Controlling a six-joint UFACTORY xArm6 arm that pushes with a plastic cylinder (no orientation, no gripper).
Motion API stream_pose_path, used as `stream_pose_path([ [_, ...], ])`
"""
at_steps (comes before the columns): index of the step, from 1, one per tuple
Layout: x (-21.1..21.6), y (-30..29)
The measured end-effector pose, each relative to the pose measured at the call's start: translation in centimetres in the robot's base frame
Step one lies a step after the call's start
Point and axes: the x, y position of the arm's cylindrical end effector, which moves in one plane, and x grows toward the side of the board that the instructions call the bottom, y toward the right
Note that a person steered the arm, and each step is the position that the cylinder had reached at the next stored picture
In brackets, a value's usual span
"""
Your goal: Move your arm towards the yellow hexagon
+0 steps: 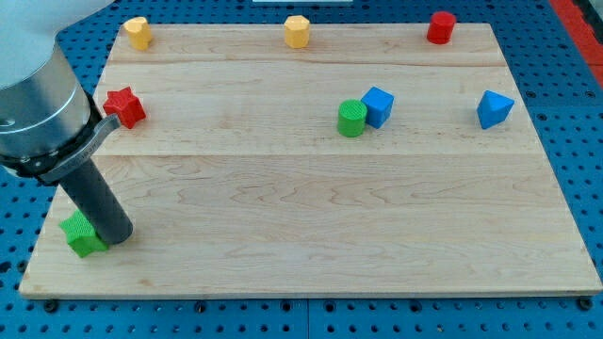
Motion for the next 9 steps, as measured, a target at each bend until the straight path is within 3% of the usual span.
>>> stream_pose_path([
  [1, 0.0, 0.0],
  [2, -2.8, 0.5],
  [5, -19.8, 15.0],
  [6, -22.8, 15.0],
  [9, -25.6, 19.4],
])
